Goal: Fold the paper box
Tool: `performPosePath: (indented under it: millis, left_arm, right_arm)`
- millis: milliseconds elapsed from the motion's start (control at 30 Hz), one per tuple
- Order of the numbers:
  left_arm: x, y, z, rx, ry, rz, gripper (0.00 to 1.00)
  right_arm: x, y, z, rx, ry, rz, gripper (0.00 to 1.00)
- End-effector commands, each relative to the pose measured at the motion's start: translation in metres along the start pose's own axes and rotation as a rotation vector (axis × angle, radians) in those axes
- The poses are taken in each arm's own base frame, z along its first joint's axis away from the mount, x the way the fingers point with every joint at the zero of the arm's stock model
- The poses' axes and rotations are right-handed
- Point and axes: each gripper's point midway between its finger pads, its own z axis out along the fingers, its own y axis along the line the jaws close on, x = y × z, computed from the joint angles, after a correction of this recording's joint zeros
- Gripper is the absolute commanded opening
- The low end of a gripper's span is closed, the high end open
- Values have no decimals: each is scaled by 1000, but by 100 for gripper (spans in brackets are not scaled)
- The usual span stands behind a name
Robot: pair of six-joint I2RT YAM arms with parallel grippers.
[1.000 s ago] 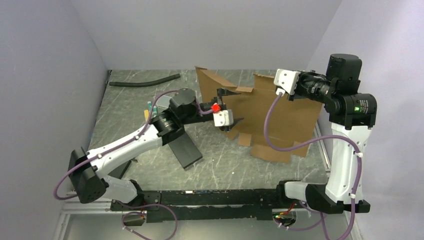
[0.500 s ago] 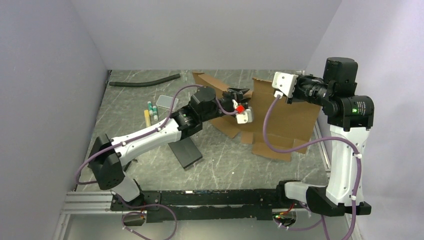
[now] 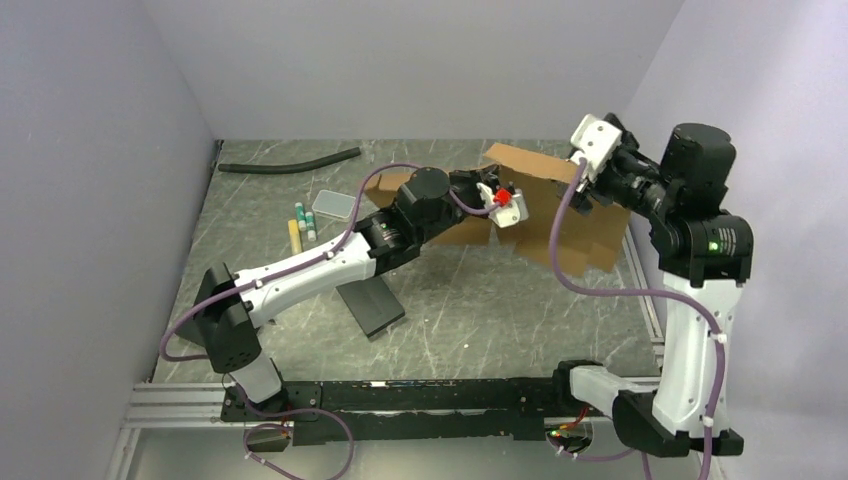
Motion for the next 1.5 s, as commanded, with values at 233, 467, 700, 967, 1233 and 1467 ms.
performPosePath:
  millis: [233, 467, 700, 967, 1233, 1467]
  left_arm:
    - [9, 66, -58, -185, 13, -281, 0]
    - [21, 87, -73, -198, 61, -426, 0]
    - [46, 114, -89, -222, 106, -720, 0]
    - [68, 128, -95, -205, 110, -1006, 0]
    - [73, 119, -91, -155, 88, -1083, 0]
    - [64, 122, -97, -149, 80, -1099, 0]
  right_arm:
    - [-5, -11, -32, 201, -97, 282, 99]
    - [4, 14, -25, 96, -162, 331, 99]
    - [36, 54, 3, -87, -195, 331, 99]
    - [79, 86, 28, -169, -217, 243, 99]
    - [127, 67, 83, -111, -327, 242, 99]
    - [144, 53, 120, -43, -413, 341, 99]
